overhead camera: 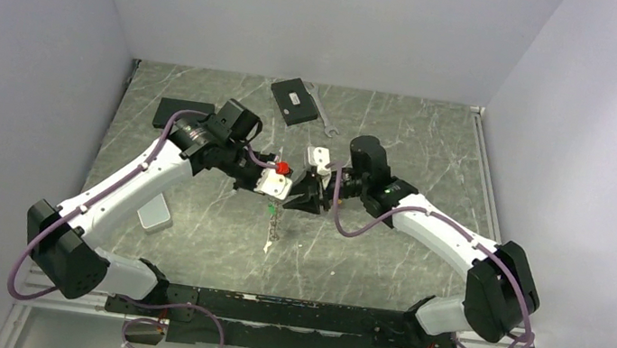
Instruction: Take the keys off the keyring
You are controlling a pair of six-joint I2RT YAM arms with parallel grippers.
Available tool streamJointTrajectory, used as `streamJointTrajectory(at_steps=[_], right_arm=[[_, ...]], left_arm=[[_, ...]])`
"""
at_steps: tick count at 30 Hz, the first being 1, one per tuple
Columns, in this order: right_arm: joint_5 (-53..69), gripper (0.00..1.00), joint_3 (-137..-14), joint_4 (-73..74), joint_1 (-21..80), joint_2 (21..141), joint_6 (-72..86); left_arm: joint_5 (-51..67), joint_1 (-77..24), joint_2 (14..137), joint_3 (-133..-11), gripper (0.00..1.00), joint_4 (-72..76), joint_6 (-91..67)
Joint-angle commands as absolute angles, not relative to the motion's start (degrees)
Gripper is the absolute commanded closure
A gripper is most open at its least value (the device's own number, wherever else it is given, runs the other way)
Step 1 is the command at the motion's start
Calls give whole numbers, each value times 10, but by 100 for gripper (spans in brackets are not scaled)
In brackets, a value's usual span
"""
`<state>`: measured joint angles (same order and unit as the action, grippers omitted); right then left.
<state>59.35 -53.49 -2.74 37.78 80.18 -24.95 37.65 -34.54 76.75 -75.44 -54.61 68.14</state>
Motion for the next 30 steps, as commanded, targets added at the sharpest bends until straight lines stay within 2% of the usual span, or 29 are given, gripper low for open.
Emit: streamJointTrajectory(at_steps=[1,30], right_arm=[[586,64,-558,-24,386,803,-274],[564,68,-581,2,393,811,-272]], left_arm=[[401,-349,766,-759,100,-529,695],[406,-352,771,-747,100,-531,703]])
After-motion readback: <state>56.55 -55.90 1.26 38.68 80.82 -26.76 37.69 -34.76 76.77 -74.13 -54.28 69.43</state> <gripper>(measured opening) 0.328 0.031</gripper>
